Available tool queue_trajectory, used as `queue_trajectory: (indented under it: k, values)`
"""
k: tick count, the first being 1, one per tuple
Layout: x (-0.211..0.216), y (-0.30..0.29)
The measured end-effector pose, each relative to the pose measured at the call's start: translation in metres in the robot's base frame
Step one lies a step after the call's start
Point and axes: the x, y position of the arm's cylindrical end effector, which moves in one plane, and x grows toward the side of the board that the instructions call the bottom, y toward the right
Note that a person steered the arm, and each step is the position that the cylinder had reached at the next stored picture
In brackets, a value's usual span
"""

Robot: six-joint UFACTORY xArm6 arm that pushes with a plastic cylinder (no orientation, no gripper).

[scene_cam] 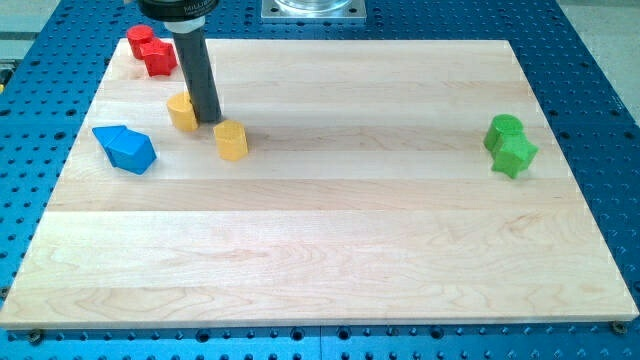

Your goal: Push the yellow hexagon into the yellow heart

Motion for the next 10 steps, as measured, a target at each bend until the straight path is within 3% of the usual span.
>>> queue_trajectory:
  k: [2,4,5,6,9,10]
  values:
    - [0.012,0.03]
    - [0.031,0.098]
    - [0.062,0.104]
    - [0.086,0.101]
    - [0.031,0.012]
    - [0.031,0.011]
